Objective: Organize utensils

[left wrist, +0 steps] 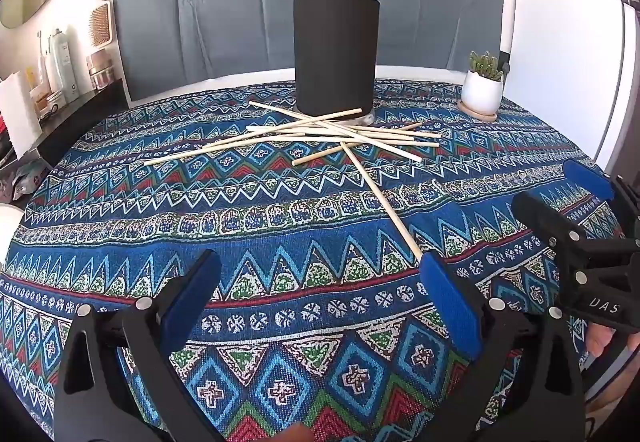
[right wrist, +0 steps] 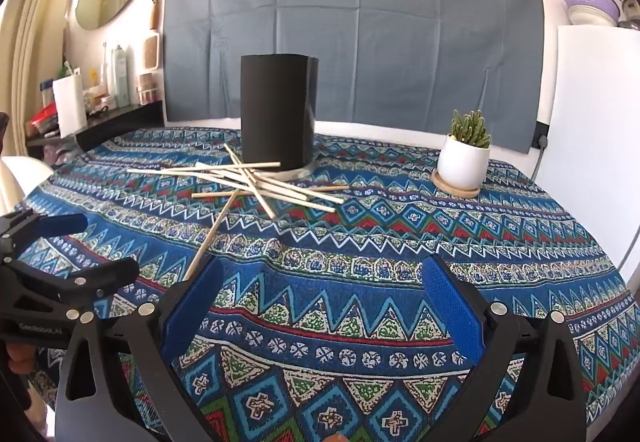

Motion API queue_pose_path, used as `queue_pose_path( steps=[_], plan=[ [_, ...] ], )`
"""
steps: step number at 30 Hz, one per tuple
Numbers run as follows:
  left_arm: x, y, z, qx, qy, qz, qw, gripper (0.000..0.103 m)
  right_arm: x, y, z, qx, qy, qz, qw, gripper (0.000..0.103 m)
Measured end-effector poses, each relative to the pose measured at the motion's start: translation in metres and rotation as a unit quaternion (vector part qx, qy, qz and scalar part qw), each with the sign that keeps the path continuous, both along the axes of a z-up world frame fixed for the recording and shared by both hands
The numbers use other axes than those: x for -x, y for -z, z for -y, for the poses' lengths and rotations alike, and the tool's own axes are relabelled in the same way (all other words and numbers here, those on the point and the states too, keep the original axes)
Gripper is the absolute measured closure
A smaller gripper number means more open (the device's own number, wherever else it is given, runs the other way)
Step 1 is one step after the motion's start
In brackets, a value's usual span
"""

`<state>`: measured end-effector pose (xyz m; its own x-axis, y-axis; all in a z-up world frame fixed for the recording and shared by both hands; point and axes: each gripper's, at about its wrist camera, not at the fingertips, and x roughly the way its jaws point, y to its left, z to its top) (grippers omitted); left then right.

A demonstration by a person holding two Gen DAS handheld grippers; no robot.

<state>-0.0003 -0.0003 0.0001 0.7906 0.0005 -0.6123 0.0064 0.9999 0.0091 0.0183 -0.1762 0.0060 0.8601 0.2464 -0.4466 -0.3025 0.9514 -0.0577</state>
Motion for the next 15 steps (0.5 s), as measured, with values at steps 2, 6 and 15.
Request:
queue_pose_path(
  steps=[2,6,15],
  plan=[
    [0.0005,-0.0002,0.0005,-0.001,0.001,0.001,1.0,0.006,-0.0001,0.0,-0.0004,0.002,0.0,-0.001,1.0,0.008],
    [0.001,-0.0003,0.0004,-0.001,0.001,0.001,1.0,0.006,-0.001,0.0004,-0.002,0.005,-0.002,-0.004,1.0,0.008],
    [0.0019,-0.0008,-0.0039,-0.003,0.0,0.002,1.0,0.006,-0.0014,0.0012,-0.003,0.007,-0.003,-0.005,1.0,0.008]
  ],
)
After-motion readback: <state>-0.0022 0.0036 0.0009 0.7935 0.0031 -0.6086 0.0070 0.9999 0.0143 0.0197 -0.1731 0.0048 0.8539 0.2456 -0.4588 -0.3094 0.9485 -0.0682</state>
